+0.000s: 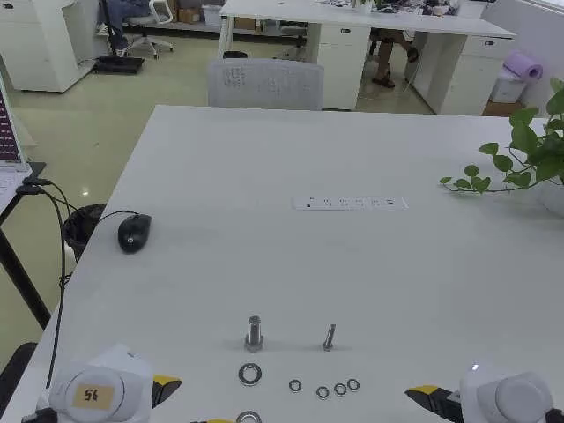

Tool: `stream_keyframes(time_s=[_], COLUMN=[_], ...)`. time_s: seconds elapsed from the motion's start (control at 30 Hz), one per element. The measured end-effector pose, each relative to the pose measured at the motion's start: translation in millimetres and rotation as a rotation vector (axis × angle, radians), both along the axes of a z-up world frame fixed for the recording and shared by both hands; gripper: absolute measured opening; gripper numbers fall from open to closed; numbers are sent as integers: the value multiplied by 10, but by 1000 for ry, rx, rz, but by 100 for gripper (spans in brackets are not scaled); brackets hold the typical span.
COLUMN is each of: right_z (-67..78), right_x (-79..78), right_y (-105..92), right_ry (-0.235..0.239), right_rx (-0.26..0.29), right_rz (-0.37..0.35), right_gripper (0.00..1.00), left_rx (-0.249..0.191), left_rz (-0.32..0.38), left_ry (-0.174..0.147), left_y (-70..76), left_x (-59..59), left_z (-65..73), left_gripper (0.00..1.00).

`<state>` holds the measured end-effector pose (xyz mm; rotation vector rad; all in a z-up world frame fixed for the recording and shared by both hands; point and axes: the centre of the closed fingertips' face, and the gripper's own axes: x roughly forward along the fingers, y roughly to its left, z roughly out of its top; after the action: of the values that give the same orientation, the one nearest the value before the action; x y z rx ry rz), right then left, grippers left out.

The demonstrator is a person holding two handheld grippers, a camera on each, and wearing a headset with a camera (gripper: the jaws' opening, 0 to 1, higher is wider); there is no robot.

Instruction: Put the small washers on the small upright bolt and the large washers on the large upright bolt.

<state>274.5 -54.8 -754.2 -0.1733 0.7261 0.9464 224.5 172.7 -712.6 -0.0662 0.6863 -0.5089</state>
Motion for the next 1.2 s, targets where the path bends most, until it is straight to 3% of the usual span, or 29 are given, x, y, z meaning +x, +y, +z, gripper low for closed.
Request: stream_keyframes(time_s=[1.2], right_z=[-4], right_x=[-5], right_y=[-40], right_ry=[8], right_rx=[-18], right_rz=[-14], right_gripper=[60], left_rx=[-7], left_rz=[5], left_ry=[1], left_y=[11], left_x=[-11], left_z=[2], left_gripper=[59])
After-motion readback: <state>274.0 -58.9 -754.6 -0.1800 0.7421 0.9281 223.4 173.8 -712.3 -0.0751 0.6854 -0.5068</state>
